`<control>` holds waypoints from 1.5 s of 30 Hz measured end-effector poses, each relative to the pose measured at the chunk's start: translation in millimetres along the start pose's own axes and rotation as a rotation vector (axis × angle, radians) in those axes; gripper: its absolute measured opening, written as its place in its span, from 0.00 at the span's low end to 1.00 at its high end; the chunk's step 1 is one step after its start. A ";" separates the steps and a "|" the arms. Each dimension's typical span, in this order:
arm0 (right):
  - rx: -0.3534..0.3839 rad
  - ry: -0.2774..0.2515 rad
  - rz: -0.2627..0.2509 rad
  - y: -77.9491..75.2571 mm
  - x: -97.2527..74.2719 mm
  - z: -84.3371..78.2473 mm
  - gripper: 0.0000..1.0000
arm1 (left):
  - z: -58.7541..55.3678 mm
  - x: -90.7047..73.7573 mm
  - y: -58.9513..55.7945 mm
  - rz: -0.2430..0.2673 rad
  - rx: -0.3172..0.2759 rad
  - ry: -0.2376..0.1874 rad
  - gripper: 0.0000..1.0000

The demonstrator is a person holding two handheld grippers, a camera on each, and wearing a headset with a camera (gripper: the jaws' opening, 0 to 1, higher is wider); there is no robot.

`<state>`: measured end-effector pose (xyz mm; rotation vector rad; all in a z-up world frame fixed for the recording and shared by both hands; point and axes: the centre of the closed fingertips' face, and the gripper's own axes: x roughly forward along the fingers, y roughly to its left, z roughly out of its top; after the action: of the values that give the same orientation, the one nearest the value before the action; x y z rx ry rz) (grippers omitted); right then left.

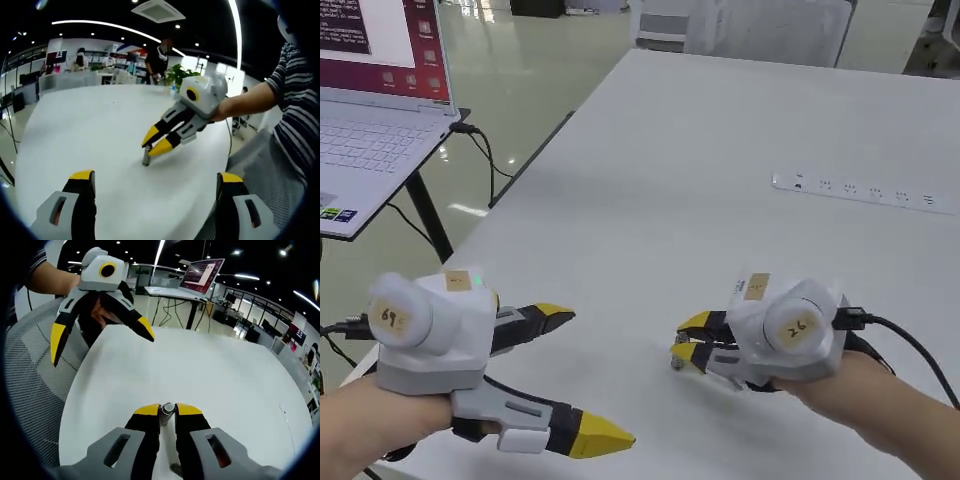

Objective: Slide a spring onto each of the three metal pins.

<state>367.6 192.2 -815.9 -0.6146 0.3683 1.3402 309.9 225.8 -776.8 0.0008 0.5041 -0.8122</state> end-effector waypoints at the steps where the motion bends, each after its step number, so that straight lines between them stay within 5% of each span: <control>1: 0.021 0.017 0.006 0.5 0.0 -1.9 0.08 | 1.0 0.2 0.8 0.000 -0.008 -0.004 0.98; 17: 0.051 0.000 0.000 0.0 -3.5 6.3 0.14 | 4.5 7.3 -4.1 -0.019 -0.001 -0.005 0.97; 24: 0.095 -0.057 0.005 1.4 -18.9 19.1 0.17 | 6.2 6.8 -4.1 -0.014 -0.007 -0.010 0.98; 31: 0.156 -0.129 0.016 9.3 -41.3 26.6 0.27 | 10.1 9.7 -5.8 -0.016 -0.007 -0.021 0.98; 45: 0.210 -0.158 -0.039 13.7 -78.6 4.6 0.55 | 17.2 13.5 -9.8 -0.027 0.016 -0.016 0.98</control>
<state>337.6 134.5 -769.4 -0.3369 0.3612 1.2839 318.3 206.3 -765.6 0.0019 0.4840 -0.8424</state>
